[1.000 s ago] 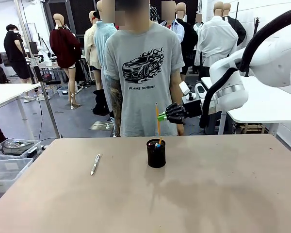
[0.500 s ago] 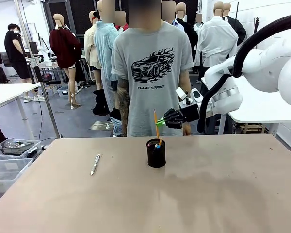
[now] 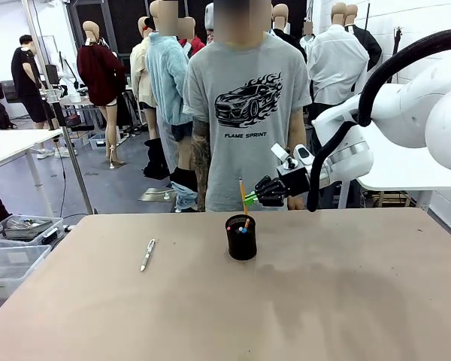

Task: Place the pens into the pen holder.
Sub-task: Pick up a writing instrument from the table and place it into the Pen holder.

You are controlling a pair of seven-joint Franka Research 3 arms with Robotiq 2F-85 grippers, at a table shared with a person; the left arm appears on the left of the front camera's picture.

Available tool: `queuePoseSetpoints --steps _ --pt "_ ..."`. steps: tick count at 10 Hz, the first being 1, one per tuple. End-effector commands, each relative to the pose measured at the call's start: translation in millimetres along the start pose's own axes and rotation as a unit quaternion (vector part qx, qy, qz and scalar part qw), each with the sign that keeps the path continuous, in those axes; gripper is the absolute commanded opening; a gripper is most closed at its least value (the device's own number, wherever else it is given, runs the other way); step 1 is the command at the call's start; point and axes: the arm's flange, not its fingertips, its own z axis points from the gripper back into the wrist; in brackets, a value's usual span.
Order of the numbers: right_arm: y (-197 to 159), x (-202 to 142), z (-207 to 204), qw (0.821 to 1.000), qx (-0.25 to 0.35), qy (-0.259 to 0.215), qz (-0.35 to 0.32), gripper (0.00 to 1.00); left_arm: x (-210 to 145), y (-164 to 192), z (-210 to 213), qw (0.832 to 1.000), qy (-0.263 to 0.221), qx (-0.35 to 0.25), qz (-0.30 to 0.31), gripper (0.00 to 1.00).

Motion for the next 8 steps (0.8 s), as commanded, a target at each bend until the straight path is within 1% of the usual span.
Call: queuePoseSetpoints --steps 1,4,5,6,7,8 --pt "-14 1 1 1.0 -0.005 0.007 -0.016 0.0 1 1 -1 1.0 -0.003 0.001 0.002 1.0" --pt "-4 15 20 0.999 -0.036 -0.001 0.011 0.0 1 1 -1 1.0 -0.003 0.001 0.002 1.0" --pt "3 23 27 0.999 -0.031 -0.017 0.032 0.0 1 1 -1 1.0 -0.003 0.001 0.002 1.0" --pt "10 29 32 0.998 -0.017 -0.034 0.051 0.0 1 1 -1 1.0 -0.003 0.001 0.002 1.0" --pt "14 32 34 0.996 0.015 -0.054 0.064 0.0 1 1 -1 1.0 -0.003 0.001 0.002 1.0" --pt "14 32 34 0.994 0.036 -0.069 0.072 0.0 1 1 -1 1.0 -0.003 0.001 0.002 1.0"
